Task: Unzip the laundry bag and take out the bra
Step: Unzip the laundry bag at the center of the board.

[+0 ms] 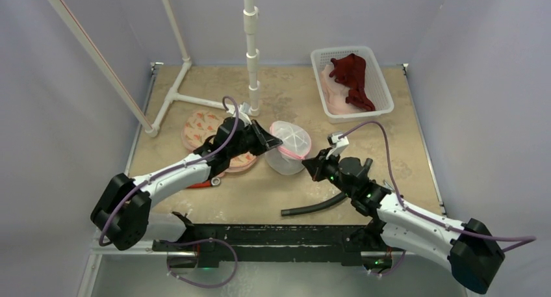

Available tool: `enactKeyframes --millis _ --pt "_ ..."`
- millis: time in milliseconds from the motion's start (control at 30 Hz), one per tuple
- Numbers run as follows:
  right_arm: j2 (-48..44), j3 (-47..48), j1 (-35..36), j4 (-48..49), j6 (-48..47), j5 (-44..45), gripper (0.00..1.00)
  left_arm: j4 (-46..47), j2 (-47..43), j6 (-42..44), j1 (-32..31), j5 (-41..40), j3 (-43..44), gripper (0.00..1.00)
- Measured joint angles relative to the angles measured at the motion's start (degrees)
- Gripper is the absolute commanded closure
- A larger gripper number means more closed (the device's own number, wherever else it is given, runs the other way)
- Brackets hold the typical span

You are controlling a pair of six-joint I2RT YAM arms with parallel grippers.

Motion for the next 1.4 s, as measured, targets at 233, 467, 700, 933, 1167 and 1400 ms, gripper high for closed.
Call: enactKeyframes --millis 233,467,700,933,1167,1400 --pt "0.31 0.00 0.04 0.37 1.55 4.59 1.00 -1.99 -2.05 4.87 3.58 5.53 0.07 1.00" --pt "-0.24 0.00 0.22 -0.09 3.26 9.68 1.00 -4.22 -2.47 8.83 5.33 9.18 1.20 1.00" --pt "-6.38 0.00 0.33 -2.25 2.93 14.25 1.00 -4.31 -0.50 11.76 5.92 14.40 4.31 1.00" --pt "-9.27 0.00 0.26 -3.87 -0.11 15.19 1.00 -3.45 9.73 16.59 6.21 21.38 15.43 1.00" --pt "-9.55 -0.70 0.26 -3.41 -1.16 12.20 1.00 -3.48 13.92 22.03 6.78 21.92 16.57 0.92" --pt "-8.02 -2.51 0.59 -2.05 -1.14 8.48 1.00 -4.68 12.66 22.53 7.10 15.82 7.45 0.41"
